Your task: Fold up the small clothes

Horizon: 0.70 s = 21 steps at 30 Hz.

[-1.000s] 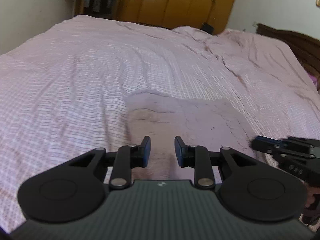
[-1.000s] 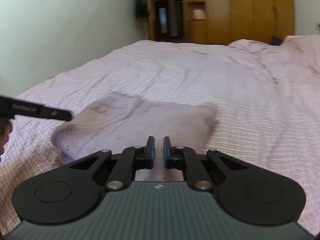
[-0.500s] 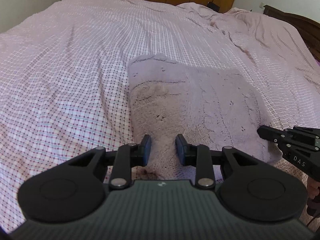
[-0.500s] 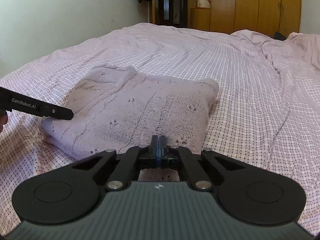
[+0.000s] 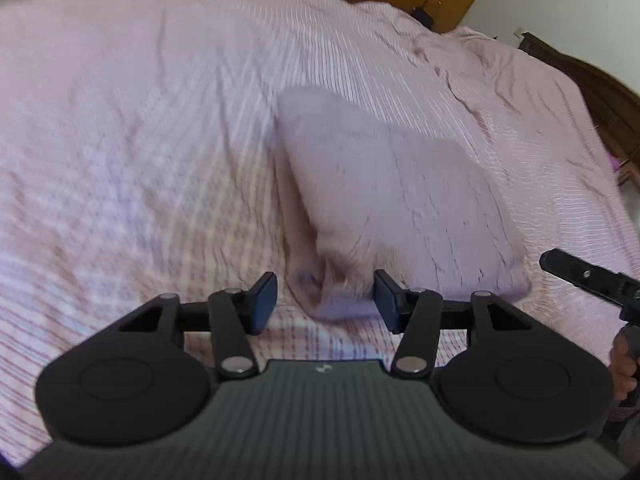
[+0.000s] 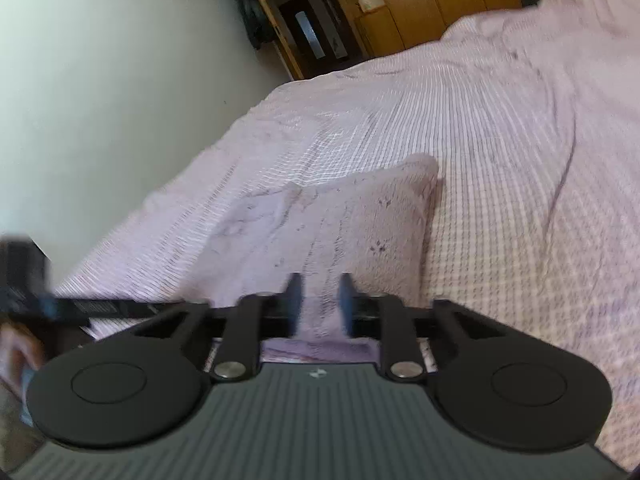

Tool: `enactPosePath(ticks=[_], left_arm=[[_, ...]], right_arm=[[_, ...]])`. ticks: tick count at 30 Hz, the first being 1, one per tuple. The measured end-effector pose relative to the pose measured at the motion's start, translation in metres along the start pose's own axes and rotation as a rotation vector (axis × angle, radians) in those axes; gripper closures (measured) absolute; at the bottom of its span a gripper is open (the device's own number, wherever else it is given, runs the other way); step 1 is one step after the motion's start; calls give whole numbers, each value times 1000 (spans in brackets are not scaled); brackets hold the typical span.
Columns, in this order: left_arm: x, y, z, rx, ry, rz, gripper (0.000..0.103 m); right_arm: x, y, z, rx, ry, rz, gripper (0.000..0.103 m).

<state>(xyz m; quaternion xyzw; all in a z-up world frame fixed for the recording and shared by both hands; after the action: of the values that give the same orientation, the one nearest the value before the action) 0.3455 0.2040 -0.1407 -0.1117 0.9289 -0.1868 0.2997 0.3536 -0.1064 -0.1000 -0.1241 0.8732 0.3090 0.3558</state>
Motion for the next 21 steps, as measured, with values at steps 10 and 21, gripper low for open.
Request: enactPosePath(ticks=[10,21], left_arm=[[-9,10,23,81,108,-214,38],[-25,6,51,119,99,-254,28]], right_arm=[[5,-18,-3,-6,29,104,43],[17,-35,8,-14,101,162,39]])
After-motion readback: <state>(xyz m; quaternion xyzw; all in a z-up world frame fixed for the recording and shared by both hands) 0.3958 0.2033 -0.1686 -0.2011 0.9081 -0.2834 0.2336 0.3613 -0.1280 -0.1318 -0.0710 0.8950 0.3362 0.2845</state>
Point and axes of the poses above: each gripper's, at about its wrist camera, not at the fingertips, and z roughly the way its jaws point, y to its left, x to its underside, the point moved 4 cm from there along z, roughly the way its jaws point, and after that the axes turned 5 degrees about y, right-handed, at the moved point
